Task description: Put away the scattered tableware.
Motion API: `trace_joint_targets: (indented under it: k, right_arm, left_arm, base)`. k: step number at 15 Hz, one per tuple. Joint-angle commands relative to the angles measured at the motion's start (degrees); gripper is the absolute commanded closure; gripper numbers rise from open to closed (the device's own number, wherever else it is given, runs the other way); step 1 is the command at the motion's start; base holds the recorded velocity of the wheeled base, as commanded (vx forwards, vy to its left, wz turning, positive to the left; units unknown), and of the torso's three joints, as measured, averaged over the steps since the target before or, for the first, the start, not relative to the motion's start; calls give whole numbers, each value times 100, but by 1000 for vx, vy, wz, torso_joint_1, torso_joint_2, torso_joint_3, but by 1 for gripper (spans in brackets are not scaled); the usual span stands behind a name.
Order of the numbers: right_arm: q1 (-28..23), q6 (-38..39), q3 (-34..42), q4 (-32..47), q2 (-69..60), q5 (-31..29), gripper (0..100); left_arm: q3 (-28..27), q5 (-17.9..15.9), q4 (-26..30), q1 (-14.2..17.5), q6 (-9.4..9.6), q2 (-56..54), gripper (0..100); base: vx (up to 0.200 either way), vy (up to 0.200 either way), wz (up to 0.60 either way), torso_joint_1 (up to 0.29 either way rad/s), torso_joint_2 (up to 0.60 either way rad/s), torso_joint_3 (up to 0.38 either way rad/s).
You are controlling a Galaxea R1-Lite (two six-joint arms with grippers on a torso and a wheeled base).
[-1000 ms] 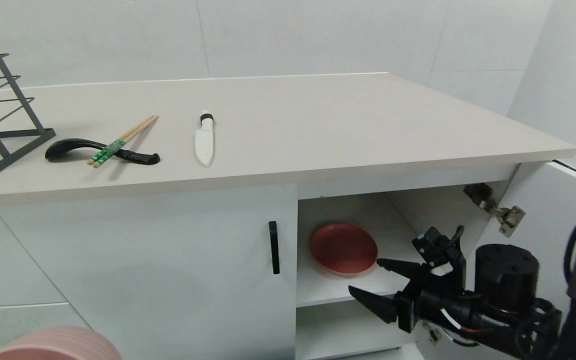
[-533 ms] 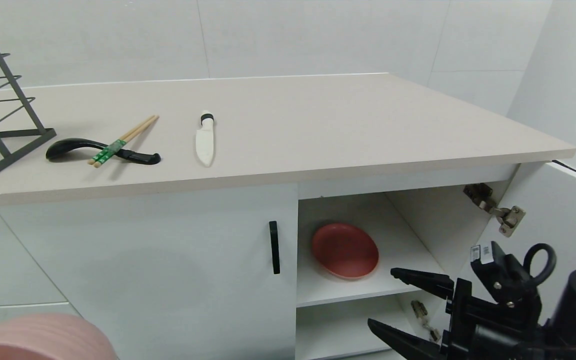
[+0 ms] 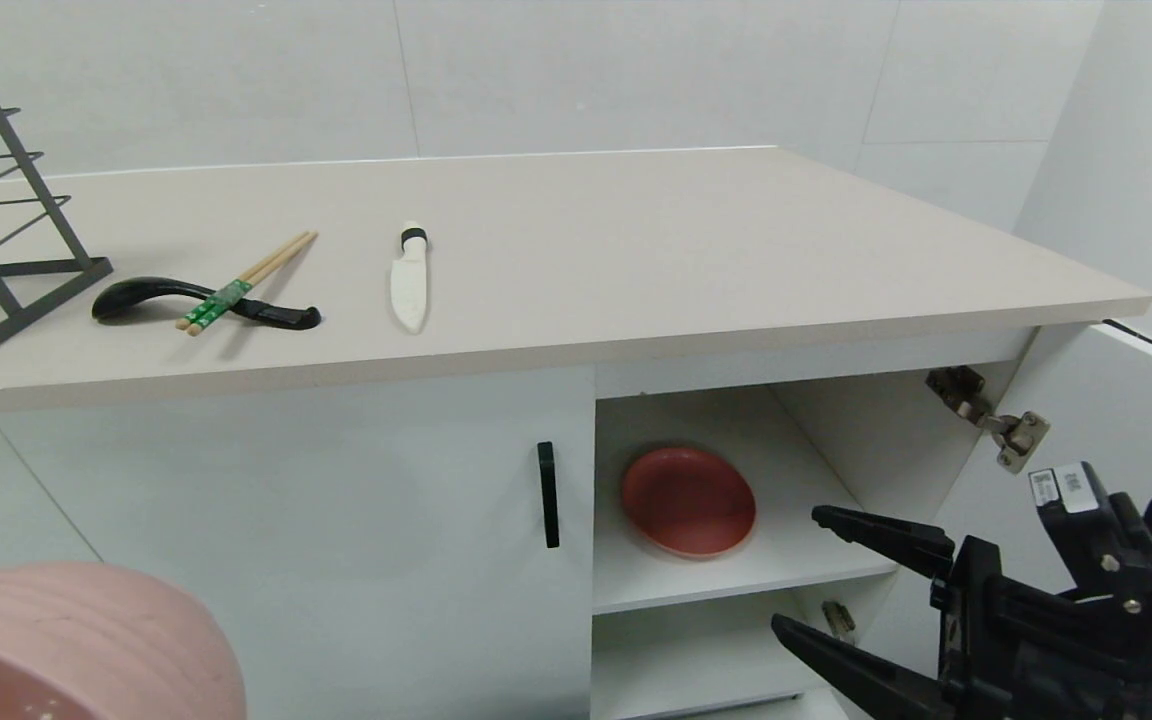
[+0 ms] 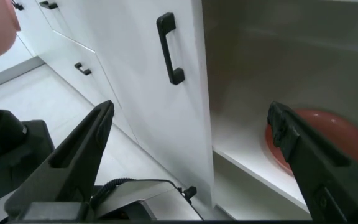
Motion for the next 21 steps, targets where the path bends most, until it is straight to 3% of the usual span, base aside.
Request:
trace_joint_targets:
  k: [1,7,8,9,12,13,14,15,16,17,21]
  right_arm:
    - [-10,-2,0,-1,-97,2,0]
    - [-98,-29,0,139,-220,2,0]
    - [-98,-37,0,139,-220,2,0]
    - [-98,-37,0,139,-247,2,0]
    - [-98,-37,0,148,-247,2,0]
    - [-98,-37,0,148,-247,10,0]
    - [-98,-37,0,148,-247,10,0]
    - [-98,-37,0,148,-247,10,0]
    - [-98,-37,0,148,-238,10,0]
    - [-98,-46,0,157,-238,10,0]
    - [-142,-46,0,157,-247,10,0]
  left_arm:
    - [-206,-267,-1,-10,24,627,100]
    - [-91,-285,43,-10,59,689,100]
    - [-153,-294,43,-19,182,776,100]
    - [-223,-373,25,-63,428,943,100]
    - [-408,-1296,-1,-582,1325,1840,100]
    - [-469,-1348,-1,-722,1606,2112,100]
    - [-636,-1348,-1,-1091,2045,2578,100]
    - [-786,-1313,-1,-1417,2239,2886,100]
    - [-909,-1287,-1,-1654,2335,3088,100]
    - [-1129,-1076,-1,-2128,2432,3484,100]
    - [-1709,269,-1,-3930,2423,4670,100]
  base:
    - [0,0,0,0,0,0]
    - [0,0,0,0,0,0]
    - [0,0,0,0,0,0]
    - [0,0,0,0,0,0]
    - [0,0,0,0,0,0]
    - [0,0,0,0,0,0]
    - [0,0,0,0,0,0]
    - [0,0,0,0,0,0]
    - [0,0,0,0,0,0]
    - [0,0,0,0,0,0]
    - [0,0,0,0,0,0]
